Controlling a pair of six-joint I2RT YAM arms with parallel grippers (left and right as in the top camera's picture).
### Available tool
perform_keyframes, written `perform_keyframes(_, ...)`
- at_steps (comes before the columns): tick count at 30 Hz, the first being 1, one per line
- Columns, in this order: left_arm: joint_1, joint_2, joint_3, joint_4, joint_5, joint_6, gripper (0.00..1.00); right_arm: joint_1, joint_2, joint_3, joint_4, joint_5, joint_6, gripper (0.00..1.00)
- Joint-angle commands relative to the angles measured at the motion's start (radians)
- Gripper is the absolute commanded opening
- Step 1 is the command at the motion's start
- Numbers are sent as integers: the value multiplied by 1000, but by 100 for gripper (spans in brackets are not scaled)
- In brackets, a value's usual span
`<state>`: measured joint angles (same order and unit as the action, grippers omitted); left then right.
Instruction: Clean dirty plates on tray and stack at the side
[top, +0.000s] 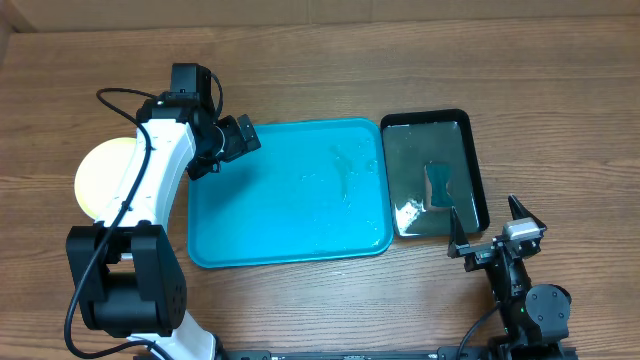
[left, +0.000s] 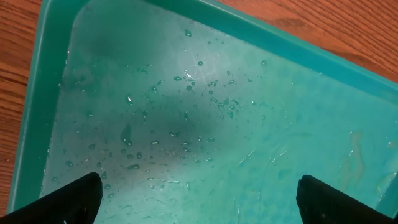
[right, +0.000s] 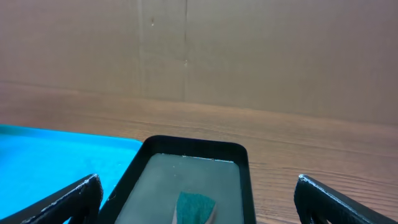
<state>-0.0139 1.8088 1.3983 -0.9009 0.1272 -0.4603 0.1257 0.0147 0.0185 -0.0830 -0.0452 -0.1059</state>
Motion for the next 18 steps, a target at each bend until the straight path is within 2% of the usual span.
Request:
perform_keyframes(1, -28, -53, -5, 1, -4, 19, 100, -3, -12, -11, 3, 2, -6, 100)
perform_keyframes(12, -182, -283, -5, 0, -4, 19, 100, -3, -12, -11, 3, 2, -6, 100)
perform_keyframes(18, -215, -395, -39, -4, -42, 39, 100, -3, -12, -11, 3, 2, -6, 100)
